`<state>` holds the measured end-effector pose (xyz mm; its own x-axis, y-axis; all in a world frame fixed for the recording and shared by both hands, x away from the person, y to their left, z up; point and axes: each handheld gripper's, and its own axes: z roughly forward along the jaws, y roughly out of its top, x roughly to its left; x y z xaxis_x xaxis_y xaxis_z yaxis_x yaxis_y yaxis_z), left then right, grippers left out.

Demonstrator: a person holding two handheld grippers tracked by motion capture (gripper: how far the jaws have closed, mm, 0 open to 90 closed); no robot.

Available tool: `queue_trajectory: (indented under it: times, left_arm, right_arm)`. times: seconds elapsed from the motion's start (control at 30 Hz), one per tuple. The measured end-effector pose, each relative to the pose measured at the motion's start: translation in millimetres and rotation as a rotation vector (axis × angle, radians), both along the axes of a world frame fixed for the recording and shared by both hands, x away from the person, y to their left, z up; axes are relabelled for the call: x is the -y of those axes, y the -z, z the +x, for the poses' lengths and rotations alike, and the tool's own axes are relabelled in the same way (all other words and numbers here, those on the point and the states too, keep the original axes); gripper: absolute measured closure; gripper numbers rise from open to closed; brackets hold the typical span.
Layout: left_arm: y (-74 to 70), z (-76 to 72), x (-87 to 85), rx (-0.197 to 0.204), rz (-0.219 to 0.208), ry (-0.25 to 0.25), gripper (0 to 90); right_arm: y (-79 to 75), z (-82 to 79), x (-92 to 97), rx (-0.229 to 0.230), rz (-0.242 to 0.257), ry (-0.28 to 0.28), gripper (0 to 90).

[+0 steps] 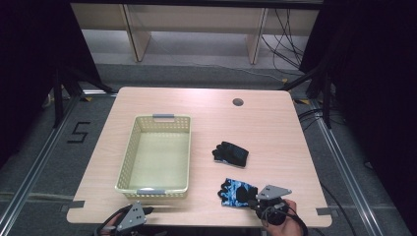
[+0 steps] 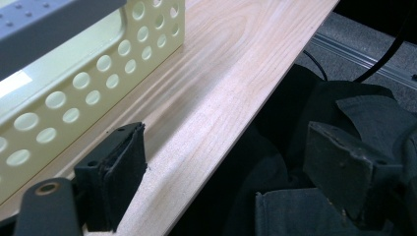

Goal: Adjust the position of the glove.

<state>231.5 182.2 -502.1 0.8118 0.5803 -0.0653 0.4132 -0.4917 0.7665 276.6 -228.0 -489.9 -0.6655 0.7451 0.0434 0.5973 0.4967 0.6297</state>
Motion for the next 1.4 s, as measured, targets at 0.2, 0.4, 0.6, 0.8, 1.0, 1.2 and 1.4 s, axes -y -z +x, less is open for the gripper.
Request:
queue_trajectory:
  times: [0.2,0.4,0.6,0.8,1.0,1.2,1.4]
  left_arm:
    - [-0.2,0.0,-0.1,0.000,0.000,0.000,15.8]
    - [-0.2,0.2,-0.3,0.000,0.000,0.000,15.8]
    - [0.1,1.2,-1.7,-0.008,0.018,-0.004,15.8]
    - [-0.6,2.1,-2.2,0.009,0.029,0.013,15.8]
    - [0.1,1.0,-1.2,-0.018,0.016,-0.007,15.8]
    - [0.5,1.1,-0.8,-0.015,0.006,-0.021,15.8]
    - [-0.9,2.9,-3.4,0.005,0.030,0.005,15.8]
  right_arm:
    - [-0.9,0.4,2.1,-0.001,-0.011,-0.014,90.0]
    - [-3.2,-0.2,2.0,-0.002,-0.003,-0.021,88.5]
    - [-13.8,-3.1,2.2,0.066,0.031,-0.029,75.7]
    - [-21.2,6.6,1.9,0.114,0.019,-0.009,72.6]
    - [-17.0,27.2,0.8,0.119,-0.012,-0.028,67.3]
    - [-10.5,49.0,0.1,0.080,-0.018,-0.059,63.6]
    - [-1.3,67.9,-5.4,0.033,-0.008,-0.094,62.8]
